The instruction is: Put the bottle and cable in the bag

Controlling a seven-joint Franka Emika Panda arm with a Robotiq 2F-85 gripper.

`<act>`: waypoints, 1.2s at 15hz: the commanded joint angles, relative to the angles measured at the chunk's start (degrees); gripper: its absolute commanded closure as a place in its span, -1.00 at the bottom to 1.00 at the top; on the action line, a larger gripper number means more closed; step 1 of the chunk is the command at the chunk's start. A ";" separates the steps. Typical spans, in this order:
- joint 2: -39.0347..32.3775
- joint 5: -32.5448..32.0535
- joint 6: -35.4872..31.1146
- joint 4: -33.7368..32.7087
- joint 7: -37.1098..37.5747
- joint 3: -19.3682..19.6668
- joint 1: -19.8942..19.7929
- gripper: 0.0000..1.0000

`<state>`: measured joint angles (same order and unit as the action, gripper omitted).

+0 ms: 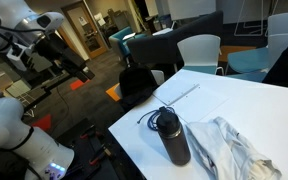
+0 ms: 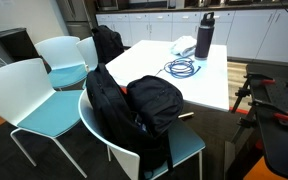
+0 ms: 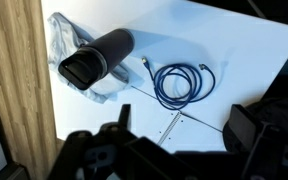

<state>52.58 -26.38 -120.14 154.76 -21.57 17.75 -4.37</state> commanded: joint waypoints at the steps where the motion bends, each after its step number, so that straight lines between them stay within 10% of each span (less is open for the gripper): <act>1: -9.85 0.26 1.78 -9.32 -3.39 2.45 -2.76 -1.00; 9: -29.84 1.92 -5.50 -26.60 -38.64 20.08 4.60 -1.00; 13: -37.84 12.70 -14.93 -27.61 -56.72 20.93 4.00 -1.00; 18: -36.64 12.04 -13.51 -25.81 -52.50 14.77 -2.94 -1.00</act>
<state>16.66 -16.04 -133.49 128.95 -72.90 35.86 -3.70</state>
